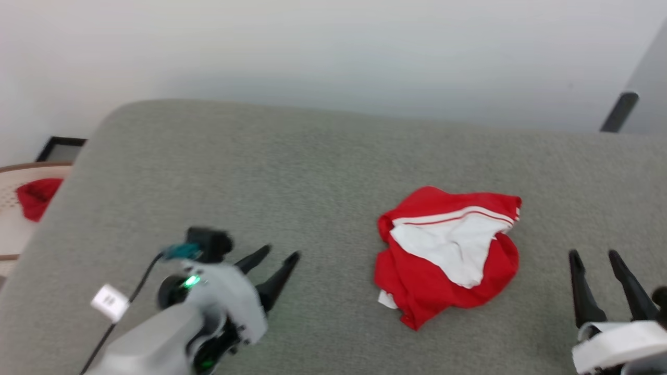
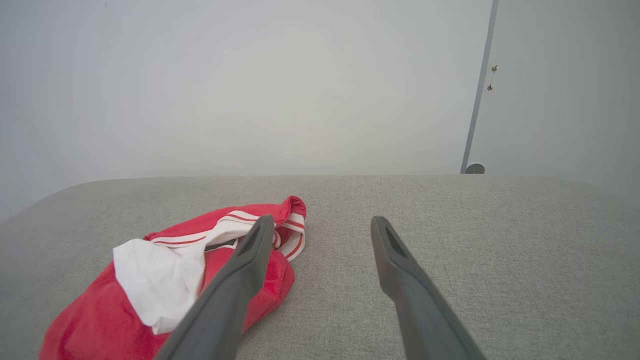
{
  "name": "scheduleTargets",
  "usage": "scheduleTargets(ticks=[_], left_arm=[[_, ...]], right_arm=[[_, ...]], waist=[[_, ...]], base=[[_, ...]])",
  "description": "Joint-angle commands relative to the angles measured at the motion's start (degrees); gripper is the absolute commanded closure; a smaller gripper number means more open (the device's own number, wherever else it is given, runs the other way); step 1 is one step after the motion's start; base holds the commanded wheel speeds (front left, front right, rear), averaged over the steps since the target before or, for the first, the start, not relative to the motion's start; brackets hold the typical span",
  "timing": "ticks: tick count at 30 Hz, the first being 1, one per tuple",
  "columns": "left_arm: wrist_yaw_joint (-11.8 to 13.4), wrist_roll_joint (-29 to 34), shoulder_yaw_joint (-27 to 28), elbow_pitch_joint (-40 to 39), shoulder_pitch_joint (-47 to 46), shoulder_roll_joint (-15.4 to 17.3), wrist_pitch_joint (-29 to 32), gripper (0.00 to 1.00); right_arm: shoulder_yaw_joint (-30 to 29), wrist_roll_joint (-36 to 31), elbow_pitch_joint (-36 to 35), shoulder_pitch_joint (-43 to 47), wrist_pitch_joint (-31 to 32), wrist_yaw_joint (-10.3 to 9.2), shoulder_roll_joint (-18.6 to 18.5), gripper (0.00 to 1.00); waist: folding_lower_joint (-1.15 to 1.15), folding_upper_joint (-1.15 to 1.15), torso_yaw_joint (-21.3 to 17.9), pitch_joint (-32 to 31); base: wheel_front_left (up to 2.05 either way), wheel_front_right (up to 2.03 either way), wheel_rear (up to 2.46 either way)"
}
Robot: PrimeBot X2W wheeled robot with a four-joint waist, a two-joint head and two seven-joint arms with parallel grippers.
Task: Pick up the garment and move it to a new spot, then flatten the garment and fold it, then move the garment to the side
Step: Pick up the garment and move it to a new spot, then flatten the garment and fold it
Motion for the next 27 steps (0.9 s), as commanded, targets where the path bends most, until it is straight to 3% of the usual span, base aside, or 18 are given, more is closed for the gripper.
scheduleTargets(ticks=[1,4,10,11,13,18,27], left_arm=[[0.2,0.2,1.4,0.9,2.2,0.9,-0.7,0.0],[0.4,2.1,6.3,2.0,5.2,2.2,-1.1,0.0],[2.6,11.7,25.2,-1.3,16.5,4.5,-1.0,0.0],[2.6,11.7,25.2,-1.3,16.5,4.5,-1.0,0.0],[3.1,15.6,32.8,-3.6,21.3,4.5,-1.0,0.0],[3.6,27.5,46.9,-10.4,31.8,2.5,-1.0,0.0],[2.3,45.9,60.8,-21.4,38.8,-2.6,-1.0,0.0]], right_arm=[[-0.9,-0.4,-0.7,1.6,0.3,0.0,-0.1,0.0],[-2.7,-0.6,-1.7,3.8,1.0,0.0,0.0,0.0],[-4.8,-1.2,-3.6,7.2,2.0,0.0,0.4,0.0],[-4.8,-1.2,-3.6,7.2,2.0,0.0,0.4,0.0],[-5.6,-1.2,-4.3,7.9,2.3,0.0,0.6,0.0],[-7.0,-0.7,-5.2,8.4,2.4,0.0,1.3,0.0],[-6.8,-0.3,-7.0,6.7,2.5,0.0,2.2,0.0]], waist=[[0.0,0.0,2.6,-2.4],[0.0,0.0,2.9,-2.8],[0.0,0.0,2.1,-3.5],[0.0,0.0,2.1,-3.5],[0.0,0.0,1.6,-3.6],[0.0,0.0,0.4,-3.8],[0.0,0.0,-0.9,-3.9]], base=[[0.0,0.0,0.0],[0.0,0.0,0.0],[0.0,0.0,0.0],[0.0,0.0,0.0],[0.0,0.0,0.0],[0.0,0.0,0.0],[0.0,0.0,0.0]])
